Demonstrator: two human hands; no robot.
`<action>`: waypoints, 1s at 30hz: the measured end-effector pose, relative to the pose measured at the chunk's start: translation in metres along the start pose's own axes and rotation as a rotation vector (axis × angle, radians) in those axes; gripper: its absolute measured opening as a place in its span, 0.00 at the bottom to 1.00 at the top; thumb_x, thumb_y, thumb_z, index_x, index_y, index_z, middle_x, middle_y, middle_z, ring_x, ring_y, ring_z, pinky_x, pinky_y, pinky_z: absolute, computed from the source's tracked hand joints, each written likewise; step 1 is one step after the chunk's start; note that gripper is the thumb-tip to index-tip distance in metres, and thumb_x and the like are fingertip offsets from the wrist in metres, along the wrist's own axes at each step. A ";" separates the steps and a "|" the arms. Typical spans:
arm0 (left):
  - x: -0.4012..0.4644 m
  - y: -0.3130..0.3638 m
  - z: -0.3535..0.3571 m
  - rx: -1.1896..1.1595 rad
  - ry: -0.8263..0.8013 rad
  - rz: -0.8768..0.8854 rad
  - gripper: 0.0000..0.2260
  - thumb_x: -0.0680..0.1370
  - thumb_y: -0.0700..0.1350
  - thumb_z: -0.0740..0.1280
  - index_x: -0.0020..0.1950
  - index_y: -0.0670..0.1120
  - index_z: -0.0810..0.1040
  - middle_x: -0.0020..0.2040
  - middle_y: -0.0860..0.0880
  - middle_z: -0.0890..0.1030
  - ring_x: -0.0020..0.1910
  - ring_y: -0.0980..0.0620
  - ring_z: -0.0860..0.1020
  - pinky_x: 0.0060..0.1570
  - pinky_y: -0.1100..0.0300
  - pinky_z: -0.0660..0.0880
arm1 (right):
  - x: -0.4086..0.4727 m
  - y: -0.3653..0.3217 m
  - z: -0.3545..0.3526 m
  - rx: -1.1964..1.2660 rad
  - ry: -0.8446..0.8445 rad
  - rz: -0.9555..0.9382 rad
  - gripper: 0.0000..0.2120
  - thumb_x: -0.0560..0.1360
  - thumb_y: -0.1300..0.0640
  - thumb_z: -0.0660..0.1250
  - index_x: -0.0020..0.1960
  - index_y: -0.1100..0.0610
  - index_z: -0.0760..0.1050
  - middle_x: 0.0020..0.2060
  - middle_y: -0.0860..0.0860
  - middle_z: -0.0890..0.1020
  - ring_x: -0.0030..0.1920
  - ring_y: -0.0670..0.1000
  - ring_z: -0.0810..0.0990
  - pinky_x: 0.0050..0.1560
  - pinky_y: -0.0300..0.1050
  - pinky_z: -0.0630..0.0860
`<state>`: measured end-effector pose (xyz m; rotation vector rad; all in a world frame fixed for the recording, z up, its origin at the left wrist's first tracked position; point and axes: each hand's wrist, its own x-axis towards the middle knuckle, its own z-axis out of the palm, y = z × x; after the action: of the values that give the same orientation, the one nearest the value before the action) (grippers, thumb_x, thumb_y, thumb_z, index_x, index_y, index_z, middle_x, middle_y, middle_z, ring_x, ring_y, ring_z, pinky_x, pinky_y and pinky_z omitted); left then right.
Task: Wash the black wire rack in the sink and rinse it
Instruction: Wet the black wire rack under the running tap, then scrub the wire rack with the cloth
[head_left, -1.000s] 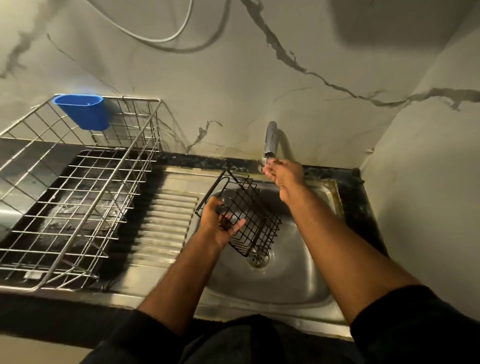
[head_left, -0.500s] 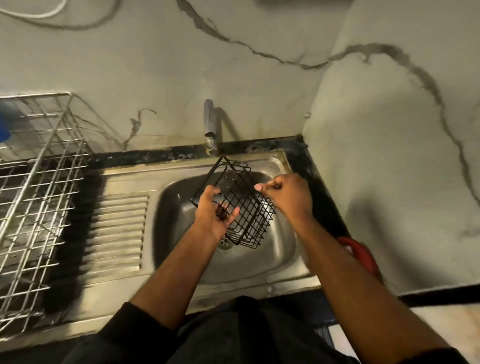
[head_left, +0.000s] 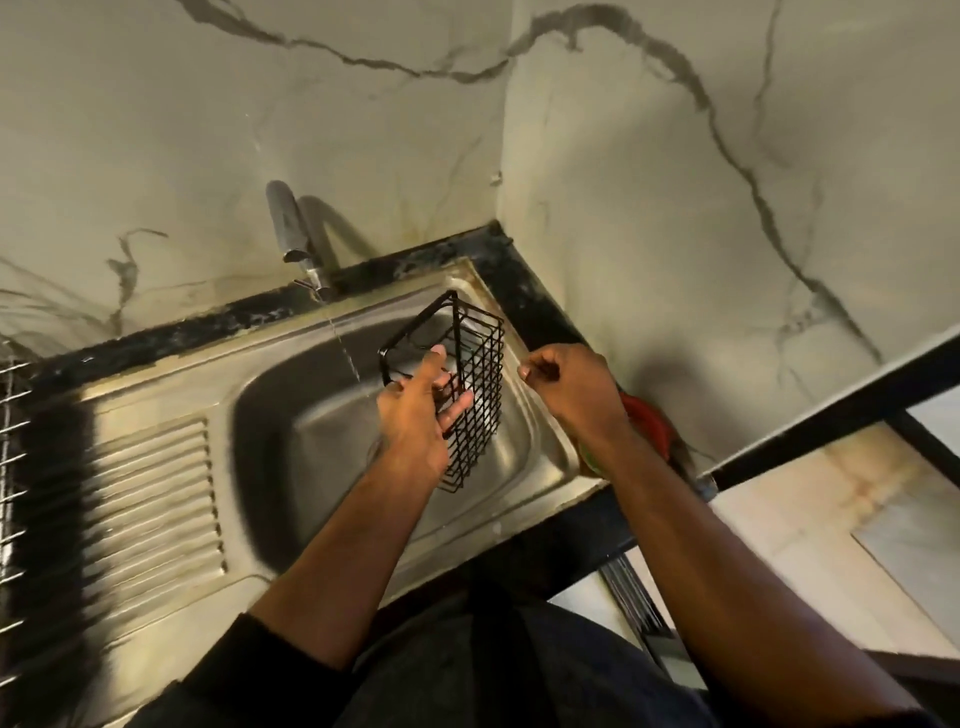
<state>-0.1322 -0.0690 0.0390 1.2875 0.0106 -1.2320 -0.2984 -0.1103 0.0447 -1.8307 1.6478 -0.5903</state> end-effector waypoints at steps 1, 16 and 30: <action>-0.003 -0.004 0.004 0.029 -0.032 0.020 0.13 0.76 0.42 0.76 0.48 0.44 0.72 0.39 0.48 0.78 0.31 0.58 0.82 0.49 0.45 0.84 | -0.004 0.004 -0.003 0.004 0.018 0.015 0.06 0.77 0.55 0.71 0.53 0.53 0.84 0.45 0.46 0.86 0.41 0.40 0.79 0.48 0.36 0.74; -0.023 -0.046 0.032 0.390 -0.366 0.128 0.12 0.78 0.40 0.74 0.51 0.45 0.70 0.47 0.45 0.83 0.42 0.56 0.85 0.41 0.52 0.83 | -0.042 0.067 -0.051 -0.274 -0.023 0.290 0.18 0.78 0.65 0.65 0.66 0.55 0.78 0.58 0.55 0.82 0.56 0.55 0.81 0.47 0.39 0.72; -0.039 -0.065 0.041 0.617 -0.391 0.171 0.14 0.75 0.39 0.76 0.47 0.49 0.72 0.35 0.53 0.79 0.48 0.52 0.83 0.46 0.50 0.81 | -0.047 0.086 -0.021 -0.320 -0.116 0.277 0.17 0.79 0.58 0.67 0.68 0.56 0.75 0.63 0.58 0.78 0.59 0.59 0.81 0.59 0.54 0.80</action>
<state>-0.2170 -0.0582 0.0323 1.4998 -0.7990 -1.3686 -0.3813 -0.0710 0.0039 -1.7646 1.9570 -0.1027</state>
